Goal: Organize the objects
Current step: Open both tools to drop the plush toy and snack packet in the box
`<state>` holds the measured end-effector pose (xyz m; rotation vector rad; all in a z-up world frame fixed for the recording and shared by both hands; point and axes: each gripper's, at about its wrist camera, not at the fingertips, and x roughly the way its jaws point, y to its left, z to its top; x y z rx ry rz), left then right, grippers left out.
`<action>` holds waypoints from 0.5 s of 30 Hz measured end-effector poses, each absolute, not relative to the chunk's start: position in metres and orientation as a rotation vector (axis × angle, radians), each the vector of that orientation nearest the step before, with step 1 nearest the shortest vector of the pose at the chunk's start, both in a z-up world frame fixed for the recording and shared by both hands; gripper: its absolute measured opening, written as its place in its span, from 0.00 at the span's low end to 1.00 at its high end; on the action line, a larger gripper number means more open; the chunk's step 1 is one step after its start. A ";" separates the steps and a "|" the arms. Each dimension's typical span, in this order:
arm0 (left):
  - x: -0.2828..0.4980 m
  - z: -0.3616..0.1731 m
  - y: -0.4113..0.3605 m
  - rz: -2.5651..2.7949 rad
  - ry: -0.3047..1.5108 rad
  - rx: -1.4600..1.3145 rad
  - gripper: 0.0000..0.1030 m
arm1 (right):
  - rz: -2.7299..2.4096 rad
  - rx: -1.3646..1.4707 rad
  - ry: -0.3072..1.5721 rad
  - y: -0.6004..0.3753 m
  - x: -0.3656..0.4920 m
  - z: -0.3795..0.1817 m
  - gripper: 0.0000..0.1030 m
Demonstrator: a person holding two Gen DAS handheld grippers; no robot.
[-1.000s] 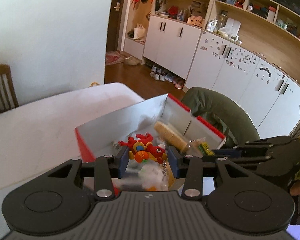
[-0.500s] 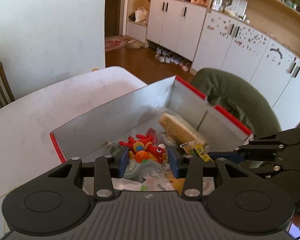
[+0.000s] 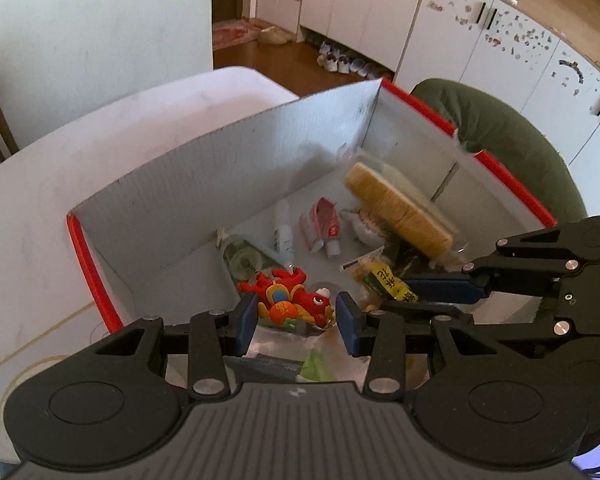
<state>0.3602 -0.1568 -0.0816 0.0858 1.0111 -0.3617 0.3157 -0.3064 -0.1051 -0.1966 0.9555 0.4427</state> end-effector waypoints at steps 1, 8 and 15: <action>0.362 -0.084 -0.156 -0.356 1.016 0.087 0.40 | 0.447 -0.197 0.956 -0.306 0.316 -0.107 0.17; 0.369 -0.093 -0.159 -0.356 1.058 0.117 0.41 | 0.476 -0.223 0.950 -0.305 0.313 -0.106 0.27; 0.369 -0.095 -0.161 -0.360 1.066 0.140 0.41 | 0.475 -0.207 0.940 -0.311 0.309 -0.103 0.43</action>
